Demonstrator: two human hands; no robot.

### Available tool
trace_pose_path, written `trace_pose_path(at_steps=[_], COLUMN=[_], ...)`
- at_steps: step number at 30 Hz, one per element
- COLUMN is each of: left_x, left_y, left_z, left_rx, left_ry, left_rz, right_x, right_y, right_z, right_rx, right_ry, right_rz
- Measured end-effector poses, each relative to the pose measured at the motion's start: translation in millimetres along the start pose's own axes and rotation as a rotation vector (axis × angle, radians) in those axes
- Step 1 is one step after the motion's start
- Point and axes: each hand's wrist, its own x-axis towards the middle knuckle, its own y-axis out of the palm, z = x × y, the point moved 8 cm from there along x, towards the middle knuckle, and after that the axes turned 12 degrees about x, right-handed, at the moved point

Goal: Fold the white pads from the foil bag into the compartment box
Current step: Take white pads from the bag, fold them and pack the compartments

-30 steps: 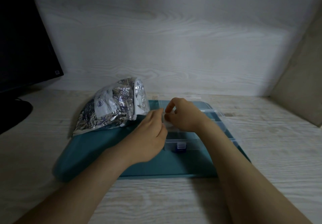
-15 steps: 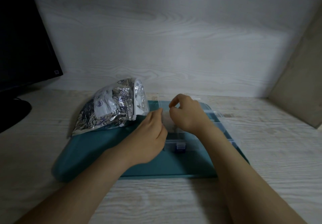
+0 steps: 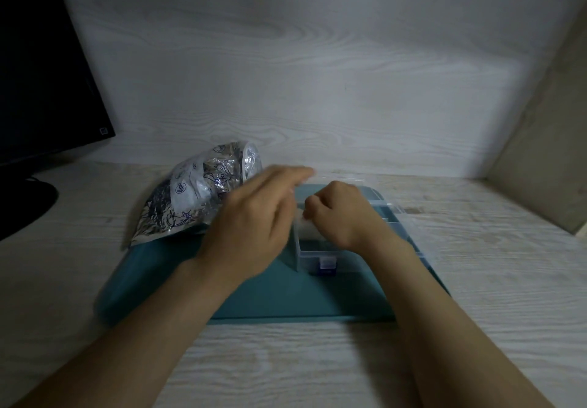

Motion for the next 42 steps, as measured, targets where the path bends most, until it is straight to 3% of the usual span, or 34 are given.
trace_pose_path(at_steps=[2,4,8,11,18,22,30,35,42], left_x=[5,5,-2,-10,-21,-22,-27,-27,-25], left_y=[-23,-32,-16,-4,-10,-12,-11,-9,-13], left_z=[13,37,93,115,130,132,142,142,141], left_rx=[0.133,0.275,0.472,0.487,0.254,0.193,0.136,0.161,0.242], left_ry=[-0.037,-0.103,-0.374,-0.554,-0.737,-0.753,-0.754,-0.754,-0.793], left_rz=[-0.185,-0.235,0.006,0.225,0.177,0.12,0.037,0.038,0.028], right_x=[-3,-4,-3,-5,17,35,41,42,33], right_y=[5,6,-1,-3,36,63,78,67,46], right_z=[-3,-4,11,33,72,70,75,73,66], right_rx=[-0.054,-0.115,-0.084,0.022,0.166,0.233,0.379,0.287,0.355], right_ry=[0.02,0.012,-0.136,-0.242,-0.305,-0.132,-0.009,-0.081,-0.112], right_rz=[0.057,0.049,-0.127,-0.232,-0.119,0.021,0.081,-0.118,-0.328])
